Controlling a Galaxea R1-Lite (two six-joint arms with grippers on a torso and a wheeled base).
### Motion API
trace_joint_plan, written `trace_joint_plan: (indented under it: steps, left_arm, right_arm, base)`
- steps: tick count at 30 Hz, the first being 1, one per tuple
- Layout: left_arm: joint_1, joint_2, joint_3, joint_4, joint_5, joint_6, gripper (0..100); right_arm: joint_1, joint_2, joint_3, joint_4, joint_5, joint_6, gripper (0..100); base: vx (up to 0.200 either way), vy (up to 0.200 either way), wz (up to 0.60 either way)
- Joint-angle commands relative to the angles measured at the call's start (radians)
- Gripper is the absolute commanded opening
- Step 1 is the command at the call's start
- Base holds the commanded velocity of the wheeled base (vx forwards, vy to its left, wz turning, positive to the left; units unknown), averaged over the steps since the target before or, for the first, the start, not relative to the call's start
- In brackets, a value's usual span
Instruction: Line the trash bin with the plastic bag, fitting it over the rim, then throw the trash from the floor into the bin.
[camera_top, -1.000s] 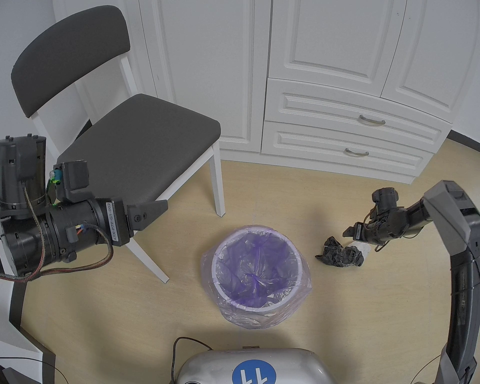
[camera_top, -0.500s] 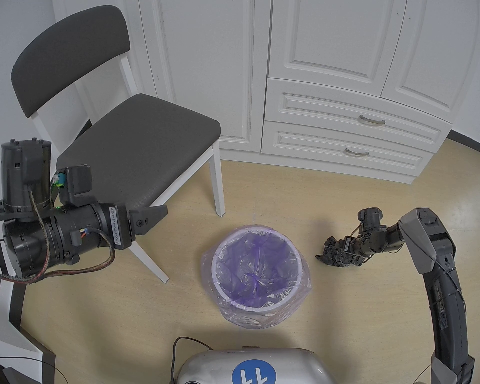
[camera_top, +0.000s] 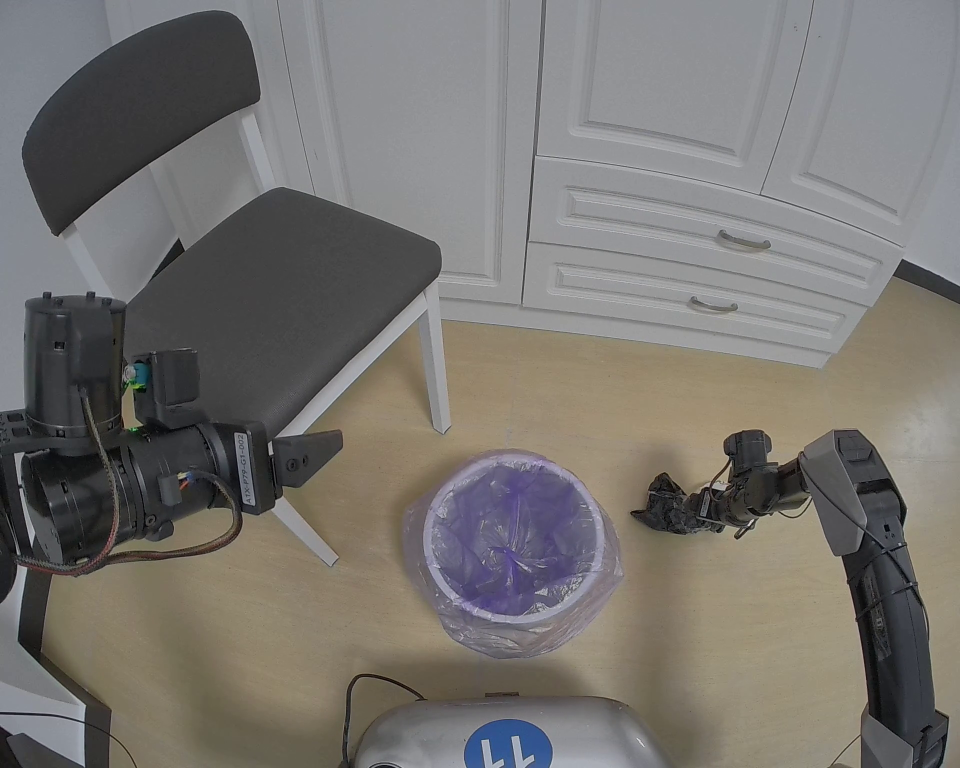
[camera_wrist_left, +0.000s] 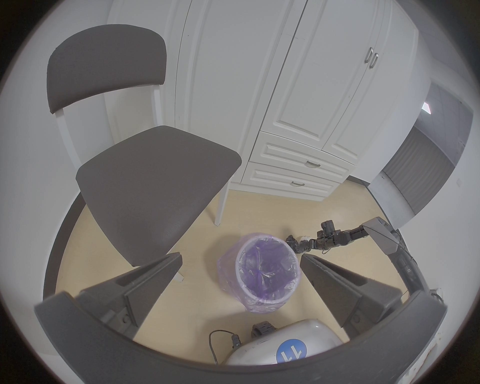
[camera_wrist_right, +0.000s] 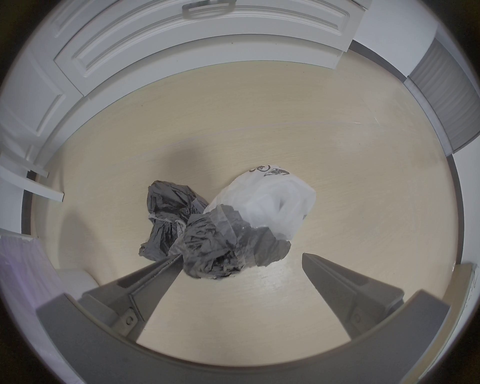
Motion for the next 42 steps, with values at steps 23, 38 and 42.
trace_joint_plan:
  steps: [23, 38, 42]
  left_arm:
    - [-0.204, 0.135, 0.094, -0.181, 0.202, 0.077, 100]
    - [-0.229, 0.131, 0.151, -0.262, 0.226, 0.146, 100]
    - [-0.23, 0.118, 0.151, -0.262, 0.225, 0.146, 100]
  right_arm:
    - [0.025, 0.14, -0.051, -0.212, -0.033, -0.079, 100]
    - [0.028, 0.151, -0.051, -0.328, -0.036, -0.073, 100]
    - [0.024, 0.045, 0.016, -0.317, -0.047, -0.072, 100]
  base:
    - [0.0, 0.0, 0.0]
    - [0.0, 0.0, 0.0]
    - [0.0, 0.0, 0.0]
